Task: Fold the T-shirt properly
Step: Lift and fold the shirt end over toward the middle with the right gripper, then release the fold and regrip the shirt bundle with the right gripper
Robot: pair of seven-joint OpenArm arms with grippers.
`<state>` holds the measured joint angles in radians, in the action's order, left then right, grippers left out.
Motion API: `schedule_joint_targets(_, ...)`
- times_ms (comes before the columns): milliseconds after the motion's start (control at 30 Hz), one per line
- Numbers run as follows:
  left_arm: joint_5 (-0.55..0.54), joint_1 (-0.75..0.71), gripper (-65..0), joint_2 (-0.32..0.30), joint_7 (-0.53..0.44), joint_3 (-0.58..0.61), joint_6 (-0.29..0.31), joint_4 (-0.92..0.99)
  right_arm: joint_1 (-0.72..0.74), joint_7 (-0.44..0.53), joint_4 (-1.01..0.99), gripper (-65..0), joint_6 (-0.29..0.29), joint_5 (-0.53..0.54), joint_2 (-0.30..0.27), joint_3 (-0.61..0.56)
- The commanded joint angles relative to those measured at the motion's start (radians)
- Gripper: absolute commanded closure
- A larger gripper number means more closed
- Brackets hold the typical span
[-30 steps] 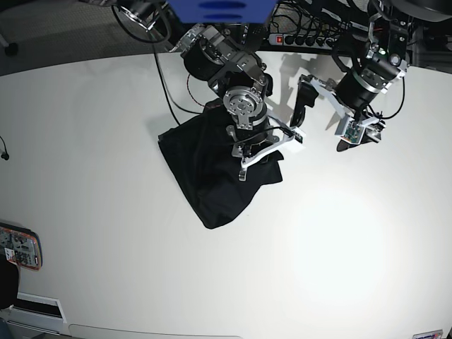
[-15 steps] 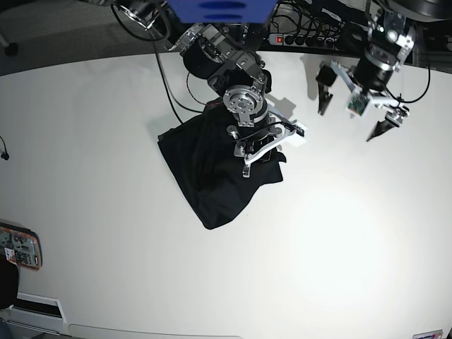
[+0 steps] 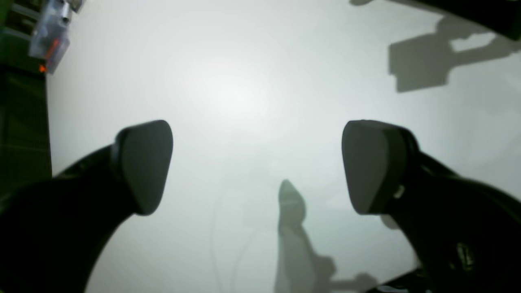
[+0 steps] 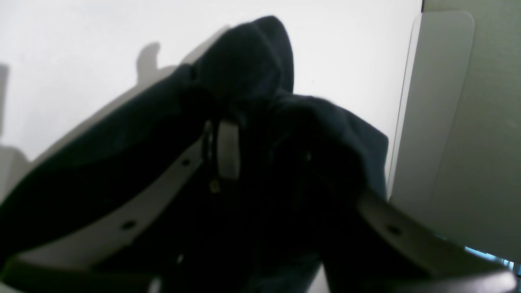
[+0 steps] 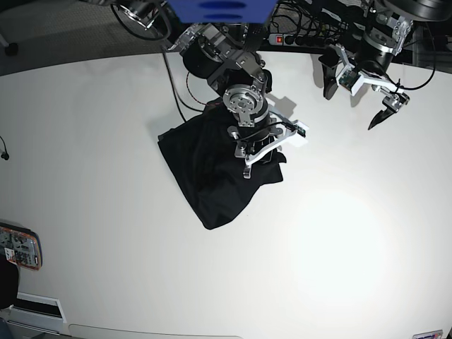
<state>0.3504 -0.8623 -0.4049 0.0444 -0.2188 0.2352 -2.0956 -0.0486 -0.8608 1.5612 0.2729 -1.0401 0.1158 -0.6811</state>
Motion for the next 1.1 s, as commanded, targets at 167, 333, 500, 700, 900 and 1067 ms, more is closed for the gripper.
schedule_joint_targets(167, 0.017, -0.015, -65.0, -0.004, -0.021, -0.001, -0.012, -0.016, 0.016, 0.051, 0.141, -15.8, -0.017, -0.015, -0.026, -0.079)
schedule_joint_targets(333, 0.017, -0.008, -65.0, -0.004, -0.022, 0.000, -0.012, -0.016, 0.014, 0.087, 0.124, -15.8, -0.017, 0.022, -0.061, -0.237)
schedule_joint_targets(500, 0.017, -0.010, -65.0, -0.002, -0.022, -0.003, -0.012, -0.016, 0.020, 0.087, 0.123, -15.9, -0.017, 0.094, -0.061, -0.230)
schedule_joint_targets(700, 0.017, -0.013, -65.0, -0.002, -0.022, -0.006, -0.012, -0.012, 0.019, 0.087, 0.173, -15.8, -0.017, 0.097, -0.063, -0.125)
schedule_joint_targets(900, 0.017, -0.013, -65.0, -0.002, -0.022, -0.004, -0.012, -0.010, 0.017, 0.090, 0.298, -15.6, -0.017, 0.097, -0.063, 0.156)
schedule_joint_targets(1067, 0.017, -0.008, -65.0, -0.002, -0.022, -0.001, -0.012, -0.010, 0.016, 0.091, 0.311, -15.6, -0.017, 0.145, -0.063, 0.228)
